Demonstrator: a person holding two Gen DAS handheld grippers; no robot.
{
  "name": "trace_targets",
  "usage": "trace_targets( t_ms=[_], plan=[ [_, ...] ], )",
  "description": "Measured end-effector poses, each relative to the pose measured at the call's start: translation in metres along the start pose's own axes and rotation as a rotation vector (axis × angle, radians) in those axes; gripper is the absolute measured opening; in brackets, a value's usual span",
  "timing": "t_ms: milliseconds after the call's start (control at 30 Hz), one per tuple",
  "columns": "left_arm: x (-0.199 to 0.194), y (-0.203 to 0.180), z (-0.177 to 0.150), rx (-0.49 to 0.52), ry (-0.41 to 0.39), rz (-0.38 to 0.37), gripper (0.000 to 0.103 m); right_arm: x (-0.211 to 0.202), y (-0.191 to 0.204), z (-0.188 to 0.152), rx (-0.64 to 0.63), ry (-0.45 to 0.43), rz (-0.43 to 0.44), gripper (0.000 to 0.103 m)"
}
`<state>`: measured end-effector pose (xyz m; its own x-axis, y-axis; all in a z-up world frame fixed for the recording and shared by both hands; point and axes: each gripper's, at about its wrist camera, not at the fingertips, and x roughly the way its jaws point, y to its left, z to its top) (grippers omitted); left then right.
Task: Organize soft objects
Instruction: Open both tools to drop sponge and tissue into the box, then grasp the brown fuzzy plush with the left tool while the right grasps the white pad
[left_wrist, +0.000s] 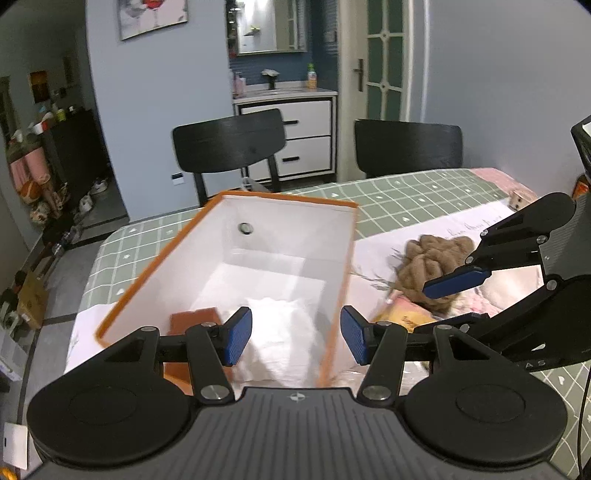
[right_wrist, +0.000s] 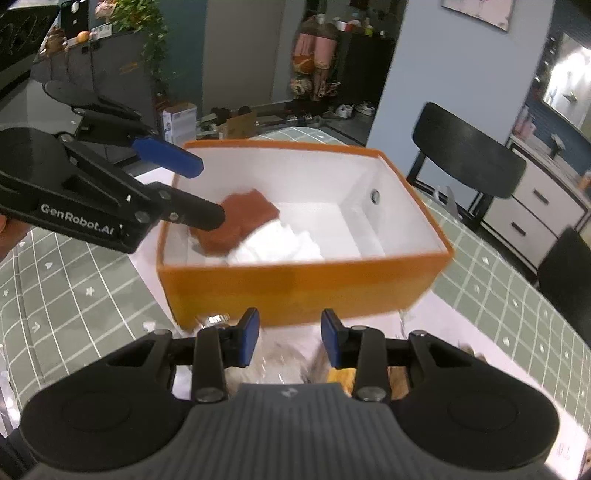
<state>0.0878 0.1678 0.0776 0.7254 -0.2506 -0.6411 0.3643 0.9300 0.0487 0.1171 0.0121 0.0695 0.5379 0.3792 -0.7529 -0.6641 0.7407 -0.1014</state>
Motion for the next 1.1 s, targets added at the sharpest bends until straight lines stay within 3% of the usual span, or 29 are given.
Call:
trace_targets(
  t_ms=[533,800,1100],
  plan=[
    [0.042,-0.094,0.000,0.145,0.080,-0.091,0.067,-0.045,-0.059,-0.117,0.147,-0.006,-0.151,0.037],
    [0.067,-0.138,0.003,0.212,0.125,-0.134,0.068,-0.065,-0.083,-0.158,0.221,-0.023,-0.192,0.038],
    [0.104,-0.172,0.022,0.235,0.176,-0.175,0.074,-0.060,-0.140,-0.191,0.429,0.013,-0.281,0.056]
  ],
)
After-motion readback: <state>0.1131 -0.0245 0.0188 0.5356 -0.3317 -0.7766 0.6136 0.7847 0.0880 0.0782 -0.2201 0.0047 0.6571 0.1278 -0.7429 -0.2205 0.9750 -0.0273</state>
